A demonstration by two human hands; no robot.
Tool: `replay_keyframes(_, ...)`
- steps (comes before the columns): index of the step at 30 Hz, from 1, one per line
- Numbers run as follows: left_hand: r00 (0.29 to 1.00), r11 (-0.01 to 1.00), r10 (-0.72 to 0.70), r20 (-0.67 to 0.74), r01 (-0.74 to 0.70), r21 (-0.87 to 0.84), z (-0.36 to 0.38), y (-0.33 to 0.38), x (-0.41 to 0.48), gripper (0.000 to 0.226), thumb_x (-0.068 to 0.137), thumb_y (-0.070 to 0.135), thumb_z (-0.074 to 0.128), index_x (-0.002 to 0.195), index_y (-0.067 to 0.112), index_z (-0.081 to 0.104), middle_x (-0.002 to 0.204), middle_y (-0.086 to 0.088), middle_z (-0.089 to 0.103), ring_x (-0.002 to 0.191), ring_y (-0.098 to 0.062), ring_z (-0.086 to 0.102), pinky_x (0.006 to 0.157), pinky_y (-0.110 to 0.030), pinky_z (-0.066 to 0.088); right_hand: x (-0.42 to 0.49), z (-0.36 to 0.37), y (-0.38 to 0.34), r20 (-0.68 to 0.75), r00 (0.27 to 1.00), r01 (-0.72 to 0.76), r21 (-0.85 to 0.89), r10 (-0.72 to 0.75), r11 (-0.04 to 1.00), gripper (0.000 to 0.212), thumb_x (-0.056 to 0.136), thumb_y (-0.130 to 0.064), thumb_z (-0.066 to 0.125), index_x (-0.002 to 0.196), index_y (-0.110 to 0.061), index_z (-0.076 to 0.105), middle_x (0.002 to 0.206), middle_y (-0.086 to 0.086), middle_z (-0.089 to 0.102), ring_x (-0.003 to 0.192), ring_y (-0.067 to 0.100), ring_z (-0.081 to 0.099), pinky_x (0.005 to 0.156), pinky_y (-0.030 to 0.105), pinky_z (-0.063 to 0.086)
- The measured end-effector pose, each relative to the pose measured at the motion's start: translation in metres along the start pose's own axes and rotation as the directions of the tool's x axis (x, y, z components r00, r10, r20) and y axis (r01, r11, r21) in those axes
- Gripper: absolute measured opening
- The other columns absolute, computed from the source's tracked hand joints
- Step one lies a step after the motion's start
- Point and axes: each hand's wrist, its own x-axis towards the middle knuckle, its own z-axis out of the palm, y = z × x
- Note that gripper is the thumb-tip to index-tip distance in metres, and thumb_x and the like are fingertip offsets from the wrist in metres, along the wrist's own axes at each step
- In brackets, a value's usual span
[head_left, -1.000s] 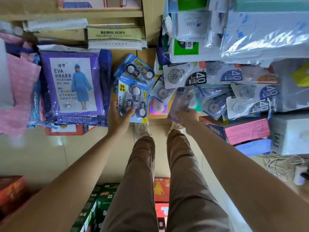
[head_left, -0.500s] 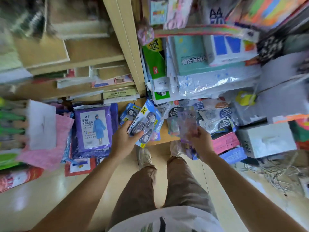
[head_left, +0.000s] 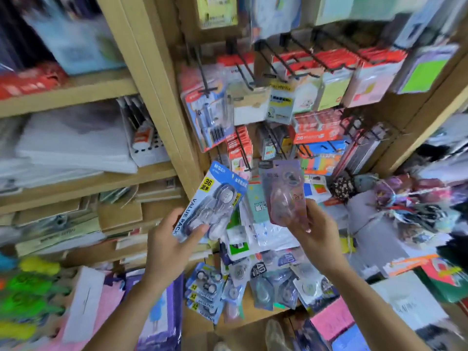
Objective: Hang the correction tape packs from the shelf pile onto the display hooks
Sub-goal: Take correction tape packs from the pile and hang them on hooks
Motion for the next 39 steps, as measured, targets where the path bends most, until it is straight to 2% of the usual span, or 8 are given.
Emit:
replay_keyframes(7,0.922,0.948,0.267,-0.281,-0.304,-0.098,-0.044,0.093,0.05,0.04,0.078,0.023,0.086,0.094,0.052,0.063,0.088,0.025,0.071,0.076,0.005,0.065,0.068,-0.005,0.045,0.054,-0.044,-0.093,-0.089,0.94,0.33,-0.013,-0.33,0.944,0.015,0.091,-0.023,0.071,0.09,-0.016,0.057,0.07,-0.01,0.05,0.061,0.003,0.042,0.058,0.016,0.036)
replay_keyframes(15,0.606,0.778,0.482,-0.633,-0.628,-0.01,-0.095,0.183,0.133,0.031,0.079,0.038,0.075,0.09,0.034,0.046,0.079,0.031,0.061,0.069,0.011,0.055,0.063,-0.009,0.041,0.124,-0.062,-0.18,-0.145,0.839,0.538,0.073,-0.525,0.84,0.037,0.085,-0.045,0.068,0.111,-0.021,0.059,0.088,0.009,0.064,0.079,0.039,0.058,0.081,0.059,0.046)
replay_keyframes(18,0.474,0.719,0.505,-0.721,-0.694,0.048,-0.107,0.209,0.163,0.033,0.08,0.033,0.077,0.092,0.029,0.046,0.082,0.035,0.059,0.07,0.011,0.055,0.063,-0.009,0.04,0.147,-0.063,-0.205,-0.159,0.81,0.579,0.071,-0.564,0.812,0.038,0.083,-0.05,0.068,0.113,-0.028,0.06,0.088,0.011,0.063,0.081,0.041,0.059,0.074,0.058,0.048)
replay_keyframes(22,0.373,0.695,0.519,-0.769,-0.708,0.126,-0.121,0.243,0.202,0.039,0.081,0.025,0.083,0.094,0.023,0.046,0.08,0.035,0.057,0.07,0.013,0.055,0.064,-0.007,0.039,0.177,-0.062,-0.246,-0.171,0.763,0.642,0.086,-0.623,0.762,0.058,0.081,-0.063,0.066,0.102,-0.01,0.057,0.082,0.027,0.054,0.073,0.041,0.05,0.067,0.058,0.043)
replay_keyframes(27,0.292,0.698,0.508,-0.81,-0.691,0.189,-0.138,0.292,0.246,0.037,0.081,0.027,0.082,0.094,0.021,0.048,0.077,0.024,0.055,0.067,0.008,0.056,0.064,-0.01,0.04,0.215,-0.057,-0.301,-0.114,0.747,0.664,0.089,-0.655,0.742,0.013,0.091,-0.019,0.069,0.102,-0.019,0.062,0.078,0.012,0.061,0.071,0.033,0.055,0.063,0.041,0.046)
replay_keyframes(32,0.169,0.669,0.511,-0.843,-0.694,0.266,-0.138,0.309,0.286,0.033,0.083,0.033,0.08,0.092,0.019,0.052,0.078,0.019,0.054,0.067,-0.011,0.055,0.06,-0.037,0.049,0.247,-0.046,-0.351,-0.047,0.715,0.693,0.174,-0.697,0.699,0.029,0.093,-0.005,0.065,0.114,-0.025,0.065,0.104,0.006,0.073,0.098,0.031,0.067,0.087,0.043,0.056)
replay_keyframes(36,0.062,0.63,0.546,-0.836,-0.688,0.361,-0.132,0.295,0.305,0.036,0.082,0.034,0.081,0.093,0.021,0.05,0.08,-0.004,0.065,0.067,-0.021,0.06,0.061,-0.028,0.047,0.263,-0.039,-0.371,-0.022,0.685,0.717,0.197,-0.728,0.669,0.029,0.092,0.0,0.063,0.117,-0.015,0.064,0.102,-0.008,0.071,0.094,0.007,0.067,0.079,0.017,0.05)
replay_keyframes(39,0.029,0.601,0.545,-0.838,-0.711,0.366,-0.131,0.29,0.308,0.036,0.08,0.03,0.082,0.093,0.017,0.051,0.083,-0.002,0.064,0.068,-0.017,0.06,0.064,-0.019,0.045,0.268,-0.039,-0.374,-0.025,0.675,0.725,0.208,-0.737,0.657,0.028,0.094,-0.005,0.063,0.115,-0.023,0.064,0.105,-0.009,0.071,0.096,0.011,0.069,0.081,0.025,0.054)
